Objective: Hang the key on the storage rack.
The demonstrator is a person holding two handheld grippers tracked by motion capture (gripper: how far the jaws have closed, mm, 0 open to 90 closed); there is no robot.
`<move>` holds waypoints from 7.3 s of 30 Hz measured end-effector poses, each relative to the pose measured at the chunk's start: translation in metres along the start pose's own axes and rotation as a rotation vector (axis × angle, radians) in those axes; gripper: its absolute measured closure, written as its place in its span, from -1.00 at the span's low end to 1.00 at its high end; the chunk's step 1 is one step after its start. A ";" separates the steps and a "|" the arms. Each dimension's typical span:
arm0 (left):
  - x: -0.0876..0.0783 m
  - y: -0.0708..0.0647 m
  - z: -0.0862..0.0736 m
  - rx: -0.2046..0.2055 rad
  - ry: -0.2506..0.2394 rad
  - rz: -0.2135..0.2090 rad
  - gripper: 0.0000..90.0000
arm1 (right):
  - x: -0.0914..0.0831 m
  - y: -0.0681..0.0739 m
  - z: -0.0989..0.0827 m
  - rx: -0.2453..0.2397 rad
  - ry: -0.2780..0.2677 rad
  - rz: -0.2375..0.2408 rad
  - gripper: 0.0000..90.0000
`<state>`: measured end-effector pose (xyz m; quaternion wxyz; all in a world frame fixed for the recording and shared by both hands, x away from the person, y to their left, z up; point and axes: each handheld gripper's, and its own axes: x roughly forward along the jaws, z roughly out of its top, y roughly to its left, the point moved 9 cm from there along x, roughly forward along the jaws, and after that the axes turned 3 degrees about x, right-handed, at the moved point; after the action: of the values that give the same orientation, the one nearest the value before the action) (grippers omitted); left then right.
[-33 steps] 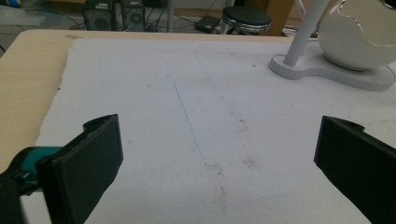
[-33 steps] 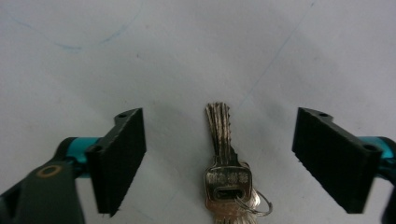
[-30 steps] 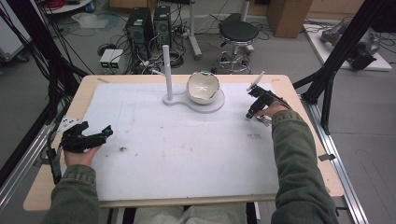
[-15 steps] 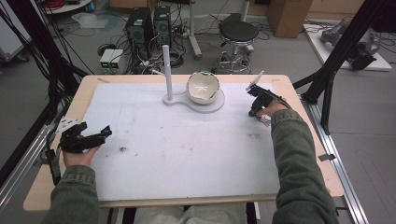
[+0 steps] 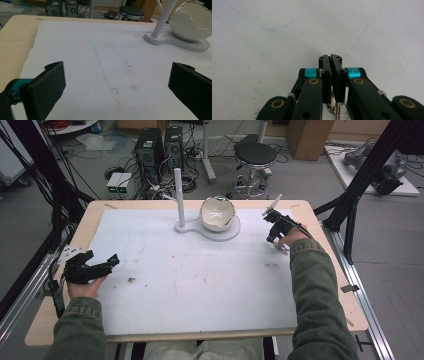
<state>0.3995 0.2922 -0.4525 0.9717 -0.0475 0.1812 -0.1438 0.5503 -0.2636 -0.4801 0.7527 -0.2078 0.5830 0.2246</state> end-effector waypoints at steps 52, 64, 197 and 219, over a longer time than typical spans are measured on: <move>-0.003 0.003 0.001 -0.018 -0.012 0.008 -0.96 | -0.143 0.016 0.014 0.123 -0.522 0.144 0.94; -0.004 0.003 0.001 -0.021 -0.015 0.006 -0.96 | -0.178 0.027 0.029 0.082 -0.563 0.143 0.94; -0.010 0.015 -0.004 -0.021 -0.012 0.001 -0.96 | -0.157 0.229 0.259 -0.093 -0.631 0.211 0.93; -0.010 0.014 -0.004 -0.016 -0.006 0.002 -0.96 | -0.149 0.218 0.225 -0.093 -0.617 0.271 -0.76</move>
<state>0.3927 0.3086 -0.4548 0.9720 -0.0558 0.1793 -0.1414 0.5679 0.0286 -0.2934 0.8466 -0.0846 0.3394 0.4011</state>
